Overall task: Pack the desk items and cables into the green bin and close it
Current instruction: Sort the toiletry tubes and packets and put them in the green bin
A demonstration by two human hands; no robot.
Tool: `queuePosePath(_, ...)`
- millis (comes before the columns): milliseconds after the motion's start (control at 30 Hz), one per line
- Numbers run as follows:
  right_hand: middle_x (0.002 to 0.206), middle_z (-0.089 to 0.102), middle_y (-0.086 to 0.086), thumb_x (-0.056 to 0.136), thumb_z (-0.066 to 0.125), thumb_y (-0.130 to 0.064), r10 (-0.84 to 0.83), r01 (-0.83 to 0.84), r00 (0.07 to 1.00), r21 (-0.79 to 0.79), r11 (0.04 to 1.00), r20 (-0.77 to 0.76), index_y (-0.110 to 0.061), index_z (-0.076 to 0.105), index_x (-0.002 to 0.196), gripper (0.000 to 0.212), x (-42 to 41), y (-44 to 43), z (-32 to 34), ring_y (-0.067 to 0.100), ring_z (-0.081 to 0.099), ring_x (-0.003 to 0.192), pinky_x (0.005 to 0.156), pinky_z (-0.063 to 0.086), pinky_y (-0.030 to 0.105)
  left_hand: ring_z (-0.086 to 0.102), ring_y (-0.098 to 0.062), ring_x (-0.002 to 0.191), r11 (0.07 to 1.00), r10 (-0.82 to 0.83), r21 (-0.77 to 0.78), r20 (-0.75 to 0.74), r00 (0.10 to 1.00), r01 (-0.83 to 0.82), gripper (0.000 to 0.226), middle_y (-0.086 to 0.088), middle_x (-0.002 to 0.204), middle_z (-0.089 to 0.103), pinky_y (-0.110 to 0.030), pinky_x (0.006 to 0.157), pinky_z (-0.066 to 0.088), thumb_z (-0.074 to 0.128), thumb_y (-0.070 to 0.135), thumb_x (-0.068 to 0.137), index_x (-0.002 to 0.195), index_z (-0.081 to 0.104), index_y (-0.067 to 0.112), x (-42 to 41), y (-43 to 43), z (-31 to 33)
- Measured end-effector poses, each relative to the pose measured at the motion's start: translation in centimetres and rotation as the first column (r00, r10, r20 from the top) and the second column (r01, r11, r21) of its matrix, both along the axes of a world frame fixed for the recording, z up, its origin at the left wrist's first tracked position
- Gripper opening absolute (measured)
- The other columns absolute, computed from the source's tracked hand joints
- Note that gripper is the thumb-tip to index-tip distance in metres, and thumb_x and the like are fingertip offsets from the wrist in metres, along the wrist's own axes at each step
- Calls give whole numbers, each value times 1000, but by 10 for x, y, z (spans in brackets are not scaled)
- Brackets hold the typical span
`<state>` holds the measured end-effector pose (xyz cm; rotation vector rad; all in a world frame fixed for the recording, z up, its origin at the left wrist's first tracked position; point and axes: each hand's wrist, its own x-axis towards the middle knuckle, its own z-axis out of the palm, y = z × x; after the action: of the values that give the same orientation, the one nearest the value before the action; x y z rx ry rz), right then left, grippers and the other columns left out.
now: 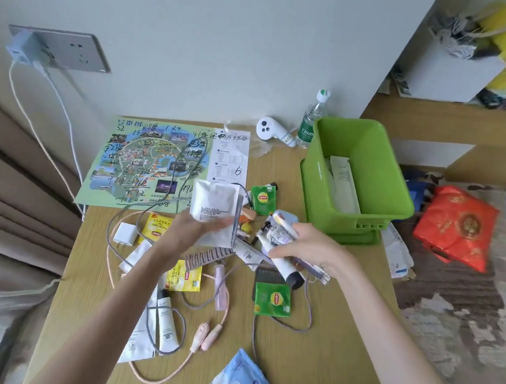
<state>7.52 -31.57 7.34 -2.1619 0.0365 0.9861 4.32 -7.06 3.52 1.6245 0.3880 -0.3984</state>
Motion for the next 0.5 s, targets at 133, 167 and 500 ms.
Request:
queuePosePath(133,83,62,-5,80,76,-23,-284,263,954,195,945,90,-15,59,90,22,44,-36,25,4,61,67,55,43,20,73,-8,85,999,-27,-37,58,998,29,43,8,91,77,-11,63,52,80,44,74,105,73,15,34,-30,19)
queuePosePath(167,81,63,-4,80,75,-22,-355,321,927,236,917,120,-17,59,87,18,56,-45,28,0,63,61,50,44,17,73,-8,86,998,-34,-43,77,996,38,43,8,92,77,-12,65,52,79,44,75,106,72,16,44,-37,22)
queuePosePath(500,93,62,8,71,73,-25,-491,495,807,77,865,330,-13,53,97,35,171,-102,-19,27,62,82,71,51,37,70,-1,66,999,-40,-7,54,998,40,29,12,74,75,-5,55,46,76,44,78,87,75,16,126,-80,27)
